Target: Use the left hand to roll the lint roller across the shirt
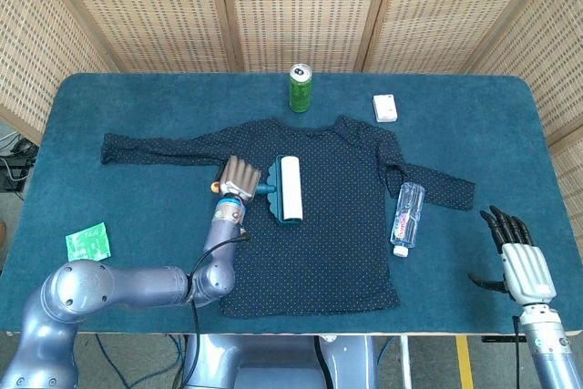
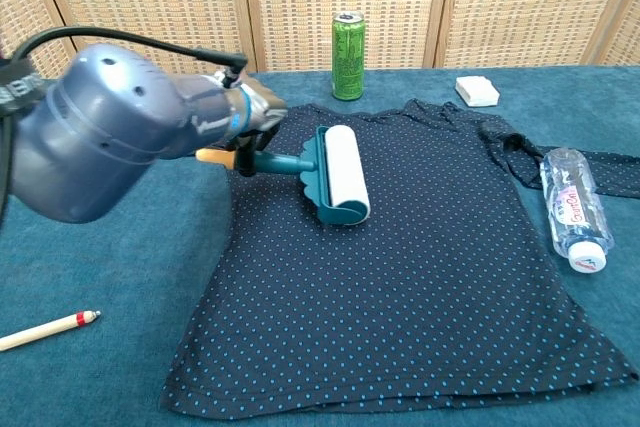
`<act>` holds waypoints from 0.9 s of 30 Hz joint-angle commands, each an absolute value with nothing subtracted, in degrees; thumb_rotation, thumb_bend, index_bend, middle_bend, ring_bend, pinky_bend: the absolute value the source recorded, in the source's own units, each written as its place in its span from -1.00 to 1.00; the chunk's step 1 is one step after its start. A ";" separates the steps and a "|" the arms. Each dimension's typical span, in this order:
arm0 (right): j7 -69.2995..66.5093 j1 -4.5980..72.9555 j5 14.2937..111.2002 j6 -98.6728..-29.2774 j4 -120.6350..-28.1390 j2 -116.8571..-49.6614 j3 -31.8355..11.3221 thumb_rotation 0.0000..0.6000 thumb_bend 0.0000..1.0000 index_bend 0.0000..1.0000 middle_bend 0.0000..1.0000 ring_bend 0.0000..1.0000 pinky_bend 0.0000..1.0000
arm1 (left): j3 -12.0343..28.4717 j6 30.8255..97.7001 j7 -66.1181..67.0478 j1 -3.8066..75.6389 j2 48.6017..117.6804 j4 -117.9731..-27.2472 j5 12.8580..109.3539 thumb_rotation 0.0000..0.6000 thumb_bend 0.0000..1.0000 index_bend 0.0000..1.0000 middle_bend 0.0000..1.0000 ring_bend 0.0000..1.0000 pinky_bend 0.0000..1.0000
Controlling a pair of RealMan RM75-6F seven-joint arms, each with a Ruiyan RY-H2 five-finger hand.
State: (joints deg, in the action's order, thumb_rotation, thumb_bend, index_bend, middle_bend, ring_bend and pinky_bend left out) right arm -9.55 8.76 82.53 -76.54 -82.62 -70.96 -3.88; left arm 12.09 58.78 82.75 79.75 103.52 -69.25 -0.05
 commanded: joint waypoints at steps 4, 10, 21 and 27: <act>-10.15 8.78 82.11 -76.32 -82.34 -70.88 -4.09 1.00 -0.95 -1.00 -1.00 -1.00 -1.00 | 14.10 58.86 84.43 81.30 105.39 -67.64 -1.97 1.00 0.23 0.81 0.58 0.32 0.21; -10.21 8.68 82.43 -76.59 -82.40 -70.83 -3.97 1.00 -0.95 -1.00 -1.00 -1.00 -1.00 | 13.30 59.03 84.84 79.89 104.95 -67.71 -2.23 1.00 0.23 0.81 0.58 0.32 0.21; -8.83 8.60 83.15 -77.22 -83.00 -71.01 -3.69 1.00 -0.95 -1.00 -1.00 -1.00 -1.00 | 9.78 58.39 81.93 73.70 98.92 -71.26 -0.32 1.00 0.23 0.81 0.58 0.32 0.21; -7.10 8.49 84.43 -78.15 -83.81 -71.24 -3.20 1.00 -0.95 -1.00 -1.00 -1.00 -1.00 | 6.14 58.40 76.14 67.81 91.94 -77.37 4.65 1.00 0.23 0.81 0.58 0.32 0.21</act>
State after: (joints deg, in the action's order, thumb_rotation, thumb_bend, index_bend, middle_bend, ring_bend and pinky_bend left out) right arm -7.40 8.52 84.06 -77.88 -83.59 -71.19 -3.34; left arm 7.79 58.24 78.35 70.10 94.37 -75.24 2.84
